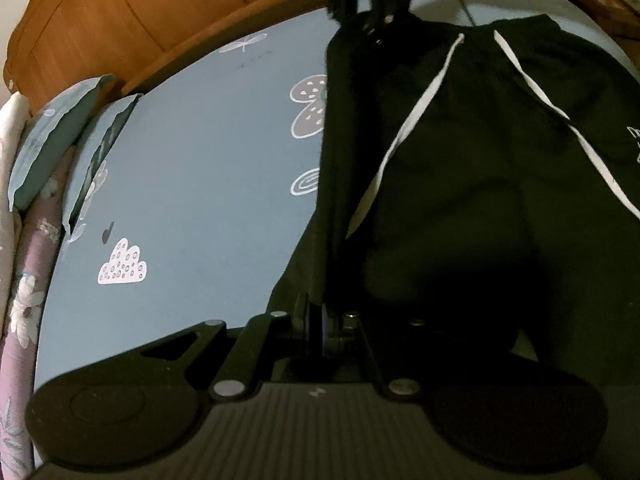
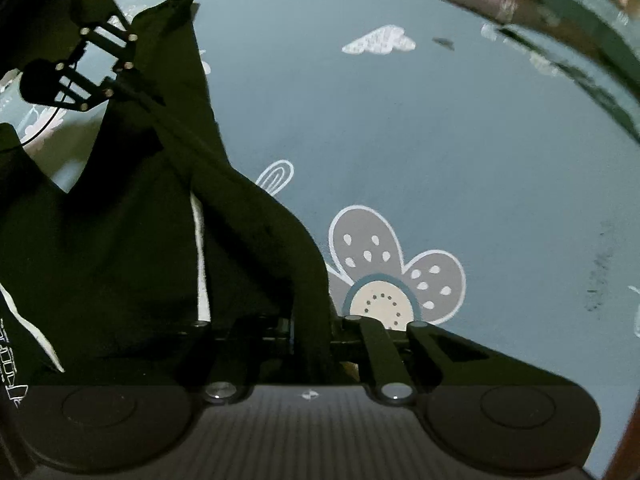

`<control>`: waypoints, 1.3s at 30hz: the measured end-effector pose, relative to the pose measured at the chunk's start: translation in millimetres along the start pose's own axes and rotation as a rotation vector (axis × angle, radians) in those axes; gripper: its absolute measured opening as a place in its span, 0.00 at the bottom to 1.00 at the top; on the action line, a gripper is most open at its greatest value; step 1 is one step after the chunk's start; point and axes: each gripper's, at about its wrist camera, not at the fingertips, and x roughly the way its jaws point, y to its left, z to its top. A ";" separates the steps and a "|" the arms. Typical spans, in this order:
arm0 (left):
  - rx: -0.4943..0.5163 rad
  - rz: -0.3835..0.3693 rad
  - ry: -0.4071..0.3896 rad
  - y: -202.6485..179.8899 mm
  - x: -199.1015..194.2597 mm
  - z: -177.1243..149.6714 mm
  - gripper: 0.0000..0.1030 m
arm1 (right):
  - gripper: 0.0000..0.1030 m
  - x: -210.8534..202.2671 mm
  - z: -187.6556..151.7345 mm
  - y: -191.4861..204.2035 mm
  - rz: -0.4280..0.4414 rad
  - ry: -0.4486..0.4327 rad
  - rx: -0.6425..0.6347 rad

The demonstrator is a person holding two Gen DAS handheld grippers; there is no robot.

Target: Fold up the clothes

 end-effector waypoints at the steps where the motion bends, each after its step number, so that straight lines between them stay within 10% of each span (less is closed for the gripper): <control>1: -0.007 0.002 -0.004 1.3 -1.3 0.5 0.03 | 0.11 -6.2 -0.2 5.2 -0.018 -0.003 -0.010; 25: 0.042 0.203 -0.115 -54.1 -103.1 22.9 0.01 | 0.10 -67.3 -41.1 148.0 -0.457 -0.079 -0.303; 39: 0.115 0.117 -0.081 -105.2 -102.9 29.8 0.14 | 0.10 -70.3 -63.7 187.5 -0.453 -0.119 -0.291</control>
